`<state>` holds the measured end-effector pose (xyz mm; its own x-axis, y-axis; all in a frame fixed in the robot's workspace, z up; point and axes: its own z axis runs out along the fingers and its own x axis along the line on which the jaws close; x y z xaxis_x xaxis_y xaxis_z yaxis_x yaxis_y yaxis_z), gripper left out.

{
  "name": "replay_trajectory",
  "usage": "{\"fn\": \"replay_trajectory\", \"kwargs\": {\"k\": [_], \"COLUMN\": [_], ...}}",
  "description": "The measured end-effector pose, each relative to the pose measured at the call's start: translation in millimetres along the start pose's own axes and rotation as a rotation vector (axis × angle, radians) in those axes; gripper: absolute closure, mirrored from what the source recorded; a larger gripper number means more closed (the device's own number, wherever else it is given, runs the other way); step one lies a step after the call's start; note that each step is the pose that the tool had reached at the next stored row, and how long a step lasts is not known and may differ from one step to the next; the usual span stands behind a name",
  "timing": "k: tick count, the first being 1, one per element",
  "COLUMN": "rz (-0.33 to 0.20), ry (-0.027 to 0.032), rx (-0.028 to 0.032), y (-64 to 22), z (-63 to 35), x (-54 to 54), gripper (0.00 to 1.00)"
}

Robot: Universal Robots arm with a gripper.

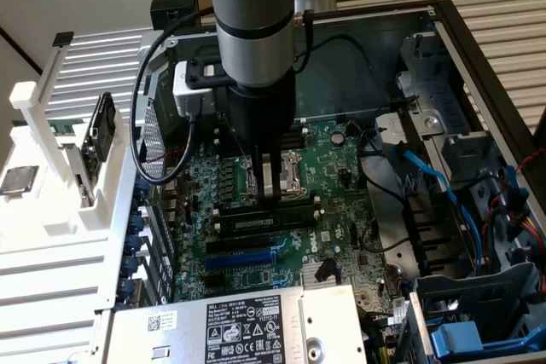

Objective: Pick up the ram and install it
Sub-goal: 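Press down the ram until it locks into place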

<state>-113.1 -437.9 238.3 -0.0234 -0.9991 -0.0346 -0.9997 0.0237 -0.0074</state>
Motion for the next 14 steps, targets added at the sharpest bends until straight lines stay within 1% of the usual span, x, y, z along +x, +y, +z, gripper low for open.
{"fn": "replay_trajectory", "kwargs": {"k": [1, 14], "rz": [0.0, 0.0], "ry": [-0.0001, -0.0002], "rx": [0.0001, 0.0], "y": [0.2, 6.7], "z": [-2.4, -2.6], "x": [-0.1, 0.1], "gripper": [0.89, 0.89]}}
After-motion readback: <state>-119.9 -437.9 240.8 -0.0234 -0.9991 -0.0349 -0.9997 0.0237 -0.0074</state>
